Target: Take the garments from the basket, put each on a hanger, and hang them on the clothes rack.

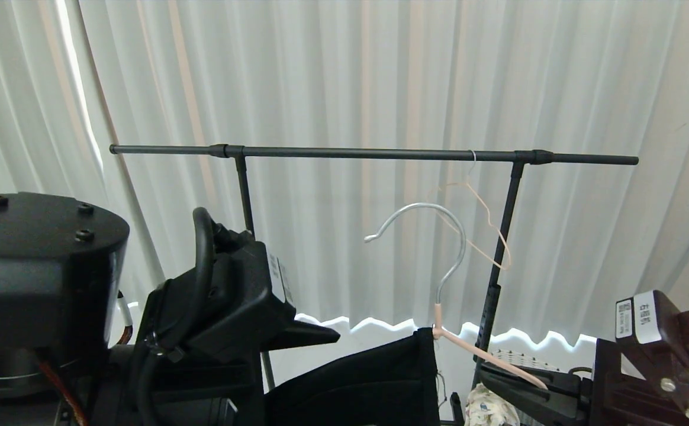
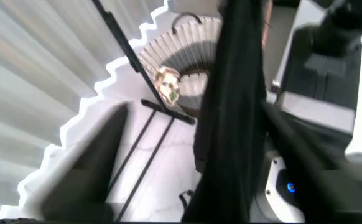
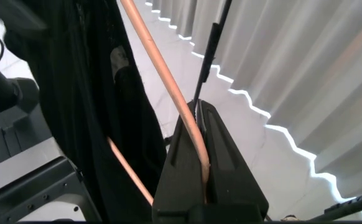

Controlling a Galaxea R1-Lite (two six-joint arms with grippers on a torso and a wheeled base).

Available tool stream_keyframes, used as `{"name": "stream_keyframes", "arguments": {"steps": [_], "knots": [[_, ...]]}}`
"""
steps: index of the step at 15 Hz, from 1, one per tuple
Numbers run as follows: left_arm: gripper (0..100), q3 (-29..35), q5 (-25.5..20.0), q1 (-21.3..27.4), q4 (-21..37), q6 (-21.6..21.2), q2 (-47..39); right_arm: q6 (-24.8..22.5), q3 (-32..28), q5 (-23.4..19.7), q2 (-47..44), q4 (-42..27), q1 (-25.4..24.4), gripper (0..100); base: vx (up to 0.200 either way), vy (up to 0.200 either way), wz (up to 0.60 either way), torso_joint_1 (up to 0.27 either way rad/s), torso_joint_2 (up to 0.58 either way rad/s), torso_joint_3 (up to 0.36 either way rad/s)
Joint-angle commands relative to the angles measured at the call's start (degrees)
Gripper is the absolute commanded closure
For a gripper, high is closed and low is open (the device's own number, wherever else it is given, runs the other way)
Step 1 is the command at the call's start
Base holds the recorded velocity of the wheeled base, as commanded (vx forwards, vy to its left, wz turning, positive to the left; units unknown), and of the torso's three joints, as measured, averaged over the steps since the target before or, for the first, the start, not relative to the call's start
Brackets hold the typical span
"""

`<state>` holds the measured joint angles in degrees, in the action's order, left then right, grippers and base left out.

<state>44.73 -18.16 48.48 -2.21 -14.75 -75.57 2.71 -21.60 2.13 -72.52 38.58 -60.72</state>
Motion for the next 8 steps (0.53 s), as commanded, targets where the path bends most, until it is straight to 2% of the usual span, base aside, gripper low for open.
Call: {"name": "stream_keyframes", "arguments": {"steps": [1,5,7,8], "knots": [[100,-0.52,-0.03,0.12,0.01,-0.10,-1.07,0.11,-0.02,-0.02,-0.16,0.18,-0.10,100,0.000,0.000,0.00,0.000,0.00,0.000],[100,-0.52,-0.03,0.12,0.01,-0.10,-1.33,0.11,-0.02,0.06,-0.25,0.18,-1.07,100,0.000,0.000,0.00,0.000,0.00,0.000],[100,-1.13,0.06,0.12,-0.08,-0.19,-1.95,-1.04,0.16,1.56,-0.52,-0.26,-2.82,100,0.000,0.000,0.00,0.000,0.00,0.000],[100,-1.40,0.15,0.12,-0.08,-0.19,-1.95,-1.04,0.24,2.35,-0.78,-0.26,-3.26,0,0.000,0.000,0.00,0.000,0.00,0.000]]}}
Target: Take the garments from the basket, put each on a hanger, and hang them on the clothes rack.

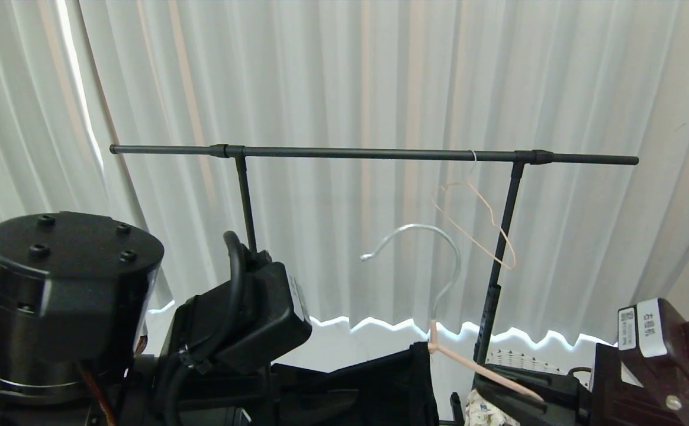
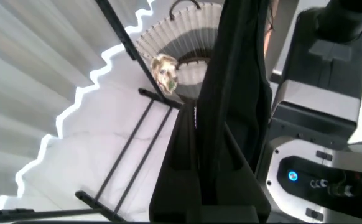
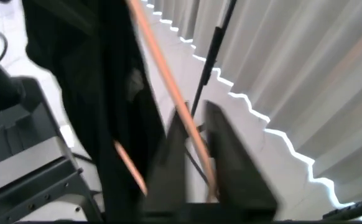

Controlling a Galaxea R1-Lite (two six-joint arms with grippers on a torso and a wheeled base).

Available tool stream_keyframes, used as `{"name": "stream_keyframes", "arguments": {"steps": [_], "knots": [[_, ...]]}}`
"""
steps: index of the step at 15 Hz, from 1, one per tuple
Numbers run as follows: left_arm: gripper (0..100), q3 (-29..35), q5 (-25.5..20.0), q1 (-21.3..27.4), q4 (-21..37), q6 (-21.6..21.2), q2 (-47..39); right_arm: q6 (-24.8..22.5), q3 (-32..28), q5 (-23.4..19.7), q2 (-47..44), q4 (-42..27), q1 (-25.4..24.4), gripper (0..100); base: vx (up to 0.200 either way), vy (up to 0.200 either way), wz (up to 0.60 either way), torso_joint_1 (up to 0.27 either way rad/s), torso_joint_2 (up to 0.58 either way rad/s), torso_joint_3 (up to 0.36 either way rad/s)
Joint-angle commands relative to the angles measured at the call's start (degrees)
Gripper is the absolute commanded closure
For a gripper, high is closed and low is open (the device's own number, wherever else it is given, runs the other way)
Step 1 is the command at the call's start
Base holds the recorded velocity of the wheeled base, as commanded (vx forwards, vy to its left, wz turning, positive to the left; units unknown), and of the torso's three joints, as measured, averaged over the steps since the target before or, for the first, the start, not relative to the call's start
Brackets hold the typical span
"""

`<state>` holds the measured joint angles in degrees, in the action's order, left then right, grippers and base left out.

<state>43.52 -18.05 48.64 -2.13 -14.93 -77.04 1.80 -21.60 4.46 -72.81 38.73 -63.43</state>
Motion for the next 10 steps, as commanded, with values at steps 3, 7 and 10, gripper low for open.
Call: {"name": "stream_keyframes", "arguments": {"steps": [3,7,10], "knots": [[100,-3.18,4.87,-0.92,-0.15,0.08,-0.30,-0.31,0.24,4.15,-1.01,-1.55,0.41,0,0.000,0.000,0.00,0.000,0.00,0.000],[100,-5.02,13.75,-5.22,-2.26,0.70,-1.00,-0.40,0.42,6.17,-0.57,-1.55,1.20,0,0.000,0.000,0.00,0.000,0.00,0.000],[100,-4.67,14.71,-7.95,-15.97,0.61,-3.02,0.04,0.16,4.50,-3.65,-1.64,1.11,0,0.000,0.000,0.00,0.000,0.00,0.000]]}}
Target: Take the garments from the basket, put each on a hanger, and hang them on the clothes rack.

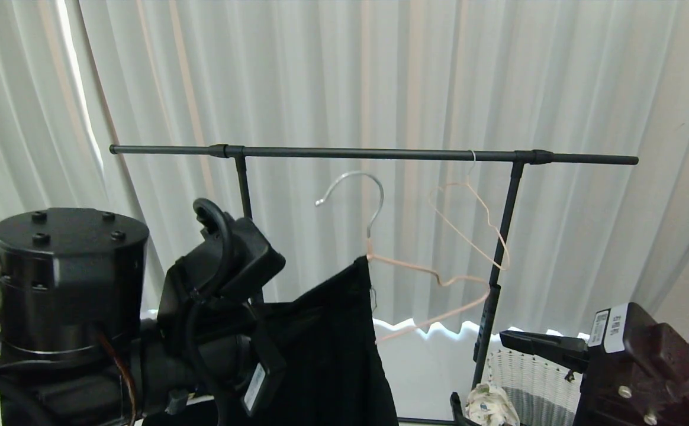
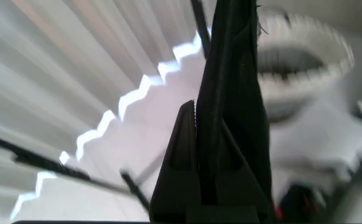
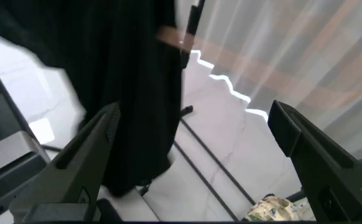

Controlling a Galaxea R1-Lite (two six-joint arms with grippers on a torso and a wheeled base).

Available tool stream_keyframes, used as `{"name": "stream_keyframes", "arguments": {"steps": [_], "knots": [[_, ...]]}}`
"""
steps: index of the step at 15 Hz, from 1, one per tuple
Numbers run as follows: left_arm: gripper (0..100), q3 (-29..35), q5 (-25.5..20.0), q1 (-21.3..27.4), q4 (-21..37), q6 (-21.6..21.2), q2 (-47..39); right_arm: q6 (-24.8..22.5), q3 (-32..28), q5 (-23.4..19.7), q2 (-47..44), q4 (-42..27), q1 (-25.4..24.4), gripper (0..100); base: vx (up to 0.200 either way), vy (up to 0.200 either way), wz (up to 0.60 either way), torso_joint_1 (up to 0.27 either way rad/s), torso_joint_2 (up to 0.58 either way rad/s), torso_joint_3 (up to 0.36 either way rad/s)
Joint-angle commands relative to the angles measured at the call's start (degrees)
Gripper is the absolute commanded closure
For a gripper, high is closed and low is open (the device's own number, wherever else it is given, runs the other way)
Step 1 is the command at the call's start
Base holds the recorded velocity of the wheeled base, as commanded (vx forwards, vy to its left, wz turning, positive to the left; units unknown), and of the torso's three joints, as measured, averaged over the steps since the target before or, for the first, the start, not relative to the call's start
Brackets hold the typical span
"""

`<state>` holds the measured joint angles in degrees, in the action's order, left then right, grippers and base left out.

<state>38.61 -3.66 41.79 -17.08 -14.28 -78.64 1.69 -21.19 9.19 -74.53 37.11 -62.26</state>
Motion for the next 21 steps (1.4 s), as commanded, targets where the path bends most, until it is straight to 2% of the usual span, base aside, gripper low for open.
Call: {"name": "stream_keyframes", "arguments": {"steps": [1,2,3,5,6,8,11,21], "knots": [[100,0.50,1.11,-1.10,-3.31,-0.14,-1.69,1.29,-0.61,-0.23,-4.30,0.16,-0.06,0,0.000,0.000,0.00,0.000,0.00,0.000],[100,0.59,1.20,-1.10,-3.75,-0.14,-1.78,2.96,-1.22,-0.23,-5.71,0.33,0.03,0,0.000,0.000,0.00,0.000,0.00,0.000],[100,1.21,1.20,-1.10,-3.93,-0.40,-1.60,11.14,-5.36,0.74,-10.19,0.42,0.03,0,0.000,0.000,0.00,0.000,0.00,0.000],[100,2.53,1.20,-1.01,-4.45,-0.40,-1.69,19.84,-11.16,4.96,-15.73,0.42,0.47,0,0.000,0.000,0.00,0.000,0.00,0.000],[100,3.05,1.20,-1.01,-4.72,-0.49,-1.69,22.30,-13.53,7.24,-18.02,0.42,0.56,0,0.000,0.000,0.00,0.000,0.00,0.000],[100,3.58,1.20,-0.83,-4.72,-0.49,-1.69,25.46,-17.66,8.74,-21.27,0.42,1.17,0,0.000,0.000,0.00,0.000,0.00,0.000],[100,3.58,1.20,-0.83,-4.81,-0.49,-1.69,25.64,-20.30,9.18,-23.11,1.04,4.51,0,0.000,0.000,0.00,0.000,0.00,0.000],[100,3.49,1.28,-1.01,-5.33,-0.23,-1.87,23.97,-16.08,10.50,-20.48,1.04,7.85,0,0.000,0.000,0.00,0.000,0.00,0.000]]}}
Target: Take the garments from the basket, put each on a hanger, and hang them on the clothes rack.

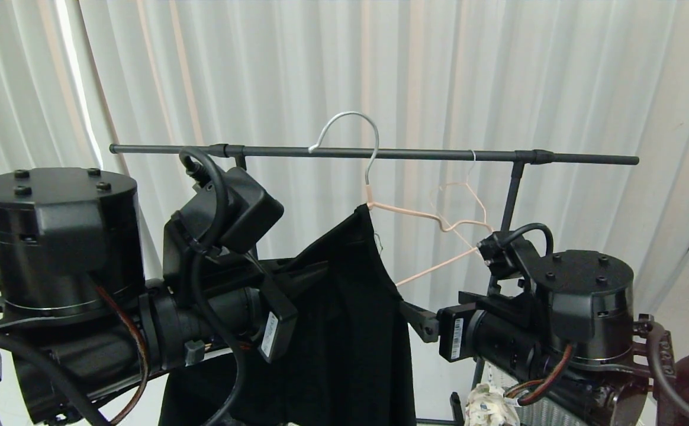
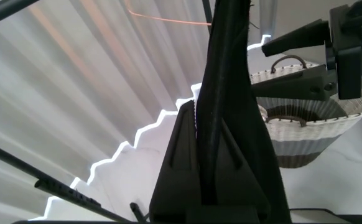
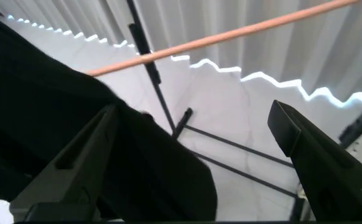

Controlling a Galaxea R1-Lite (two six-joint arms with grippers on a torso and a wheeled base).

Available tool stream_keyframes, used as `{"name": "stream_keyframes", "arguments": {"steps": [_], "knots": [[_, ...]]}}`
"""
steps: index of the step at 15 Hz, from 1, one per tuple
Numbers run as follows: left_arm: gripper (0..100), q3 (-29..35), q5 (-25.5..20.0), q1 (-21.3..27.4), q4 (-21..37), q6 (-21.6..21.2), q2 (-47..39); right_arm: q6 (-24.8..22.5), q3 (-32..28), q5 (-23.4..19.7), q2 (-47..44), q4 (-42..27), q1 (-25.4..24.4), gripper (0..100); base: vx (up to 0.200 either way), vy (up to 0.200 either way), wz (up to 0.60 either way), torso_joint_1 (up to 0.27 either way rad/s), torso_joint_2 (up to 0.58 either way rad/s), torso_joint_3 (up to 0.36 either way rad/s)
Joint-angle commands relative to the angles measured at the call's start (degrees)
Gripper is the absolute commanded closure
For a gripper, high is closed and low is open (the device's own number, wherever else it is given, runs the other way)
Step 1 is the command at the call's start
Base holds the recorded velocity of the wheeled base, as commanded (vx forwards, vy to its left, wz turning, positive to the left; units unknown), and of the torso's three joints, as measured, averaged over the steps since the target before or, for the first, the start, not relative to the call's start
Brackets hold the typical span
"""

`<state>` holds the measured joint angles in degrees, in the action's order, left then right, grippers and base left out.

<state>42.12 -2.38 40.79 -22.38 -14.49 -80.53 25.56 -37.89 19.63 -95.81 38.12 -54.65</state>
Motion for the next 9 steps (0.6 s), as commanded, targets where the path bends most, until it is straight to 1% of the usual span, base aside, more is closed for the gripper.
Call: {"name": "stream_keyframes", "arguments": {"steps": [1,4,6,8,9], "knots": [[100,-0.37,0.00,-0.18,-0.03,-0.01,-0.15,-0.87,2.20,-0.38,1.67,0.02,1.48,0,0.000,0.000,0.00,0.000,0.00,0.000],[100,0.16,0.00,0.08,-0.03,-0.01,-0.50,-1.66,1.15,-0.29,0.80,0.29,2.09,0,0.000,0.000,0.00,0.000,0.00,0.000],[100,0.24,-0.08,0.43,-0.03,0.08,-0.50,-1.75,-0.26,-0.20,-1.40,2.84,1.92,0,0.000,0.000,0.00,0.000,0.00,0.000],[100,0.24,-0.08,1.31,-0.03,0.17,-0.33,-2.62,-0.61,-0.20,-2.46,4.59,0.25,0,0.000,0.000,0.00,0.000,0.00,0.000],[100,0.24,-0.08,2.10,-0.03,0.17,-0.24,-2.80,-0.78,-0.20,-3.25,6.00,-1.69,0,0.000,0.000,0.00,0.000,0.00,0.000]]}}
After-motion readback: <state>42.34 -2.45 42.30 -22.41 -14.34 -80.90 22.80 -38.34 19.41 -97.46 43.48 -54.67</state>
